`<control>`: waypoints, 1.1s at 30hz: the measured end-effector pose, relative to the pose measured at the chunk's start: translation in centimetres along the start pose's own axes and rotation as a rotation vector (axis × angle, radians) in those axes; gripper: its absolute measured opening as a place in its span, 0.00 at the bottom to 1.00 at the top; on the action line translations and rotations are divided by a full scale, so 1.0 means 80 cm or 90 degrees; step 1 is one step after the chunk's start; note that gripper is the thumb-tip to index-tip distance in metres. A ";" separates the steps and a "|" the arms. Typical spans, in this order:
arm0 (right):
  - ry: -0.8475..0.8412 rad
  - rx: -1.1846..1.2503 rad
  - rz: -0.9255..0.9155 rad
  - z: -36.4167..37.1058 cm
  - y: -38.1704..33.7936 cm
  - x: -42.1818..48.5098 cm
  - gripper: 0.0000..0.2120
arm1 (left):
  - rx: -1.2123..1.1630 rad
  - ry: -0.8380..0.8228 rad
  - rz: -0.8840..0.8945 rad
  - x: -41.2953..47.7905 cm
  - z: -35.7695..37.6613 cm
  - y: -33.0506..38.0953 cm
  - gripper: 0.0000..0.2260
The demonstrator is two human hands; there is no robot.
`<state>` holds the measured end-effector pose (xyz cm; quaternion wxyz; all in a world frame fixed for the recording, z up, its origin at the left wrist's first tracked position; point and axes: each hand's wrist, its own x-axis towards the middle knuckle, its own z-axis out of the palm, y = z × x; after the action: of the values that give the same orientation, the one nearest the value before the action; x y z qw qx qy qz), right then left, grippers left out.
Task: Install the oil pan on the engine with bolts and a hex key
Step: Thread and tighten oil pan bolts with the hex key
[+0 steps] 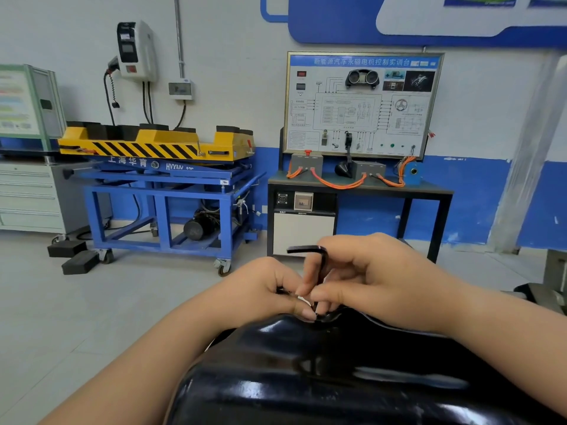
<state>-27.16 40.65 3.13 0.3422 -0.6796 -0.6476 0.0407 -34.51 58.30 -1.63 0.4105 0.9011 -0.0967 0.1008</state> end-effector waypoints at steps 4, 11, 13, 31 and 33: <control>0.010 0.025 -0.019 0.000 -0.002 -0.002 0.08 | 0.017 0.003 0.004 0.000 0.000 0.000 0.06; 0.063 0.024 0.002 -0.001 0.001 0.002 0.07 | -0.072 0.008 0.018 -0.001 0.001 0.005 0.15; 0.061 0.048 0.009 -0.001 -0.001 0.002 0.10 | -0.065 0.010 0.028 0.000 0.002 0.005 0.17; 0.002 -0.001 -0.011 -0.002 -0.005 0.002 0.04 | -0.080 -0.001 0.024 -0.001 0.002 -0.001 0.08; -0.012 0.018 -0.006 -0.002 -0.005 0.000 0.09 | -0.071 -0.004 0.032 -0.001 0.002 -0.003 0.11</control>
<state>-27.45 40.55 3.43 0.3460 -0.6713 -0.6532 0.0548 -34.51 58.38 -1.92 0.4573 0.8744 -0.1259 0.1022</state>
